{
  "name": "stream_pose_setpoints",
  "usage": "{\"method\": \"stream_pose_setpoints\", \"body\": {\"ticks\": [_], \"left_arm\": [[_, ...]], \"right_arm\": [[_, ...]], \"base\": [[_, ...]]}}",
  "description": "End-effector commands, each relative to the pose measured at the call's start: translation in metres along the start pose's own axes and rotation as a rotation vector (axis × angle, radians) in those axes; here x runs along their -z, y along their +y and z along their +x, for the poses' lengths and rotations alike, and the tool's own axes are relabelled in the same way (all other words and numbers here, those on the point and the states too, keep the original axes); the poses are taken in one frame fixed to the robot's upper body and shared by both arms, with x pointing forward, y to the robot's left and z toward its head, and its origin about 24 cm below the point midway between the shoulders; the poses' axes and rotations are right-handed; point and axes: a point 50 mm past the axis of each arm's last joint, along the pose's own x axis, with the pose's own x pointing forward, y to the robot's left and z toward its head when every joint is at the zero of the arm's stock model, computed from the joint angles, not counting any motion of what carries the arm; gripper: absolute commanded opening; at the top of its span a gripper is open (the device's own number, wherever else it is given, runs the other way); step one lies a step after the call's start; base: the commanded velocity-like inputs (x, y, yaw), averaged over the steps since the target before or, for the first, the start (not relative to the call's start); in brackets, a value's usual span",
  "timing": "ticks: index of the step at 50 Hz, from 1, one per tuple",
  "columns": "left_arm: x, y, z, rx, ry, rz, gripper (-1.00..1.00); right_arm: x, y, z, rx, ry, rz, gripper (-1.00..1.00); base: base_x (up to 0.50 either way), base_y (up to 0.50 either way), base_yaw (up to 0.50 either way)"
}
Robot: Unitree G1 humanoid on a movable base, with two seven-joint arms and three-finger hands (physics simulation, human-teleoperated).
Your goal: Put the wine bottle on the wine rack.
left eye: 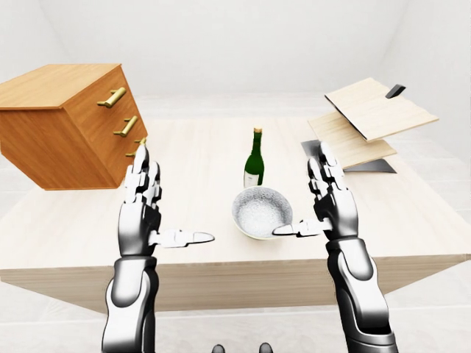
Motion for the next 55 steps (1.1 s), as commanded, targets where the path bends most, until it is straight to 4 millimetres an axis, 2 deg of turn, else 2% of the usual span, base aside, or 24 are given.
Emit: {"method": "stream_pose_setpoints", "body": {"ticks": [1,11,21,31,48,55], "left_arm": [[-0.014,0.001,-0.004,0.0,-0.053,0.002,1.0],[-0.003,0.0,-0.005,0.002,-0.006,-0.001,1.0],[0.007,0.0,-0.007,0.002,0.042,-0.009,1.0],[0.004,-0.001,-0.01,-0.002,0.034,-0.011,1.0],[0.017,-0.001,-0.008,0.003,0.086,-0.017,1.0],[0.015,-0.002,-0.009,0.002,0.076,-0.016,1.0]], "right_arm": [[0.0,0.0,0.001,-0.005,0.001,0.006,1.0],[0.007,0.001,0.0,-0.009,0.031,0.009,1.0],[0.01,0.005,-0.006,-0.042,0.045,0.057,1.0],[0.011,0.003,-0.006,-0.035,0.049,0.058,1.0],[0.01,-0.001,-0.007,-0.005,0.047,0.026,1.0],[0.006,-0.003,-0.006,0.008,0.027,0.067,1.0]], "base": [[0.0,-0.5,0.0],[0.0,-0.5,0.0],[0.0,-0.04,0.0],[0.0,0.0,0.49],[0.0,0.0,0.5],[0.0,0.0,0.0]]}}
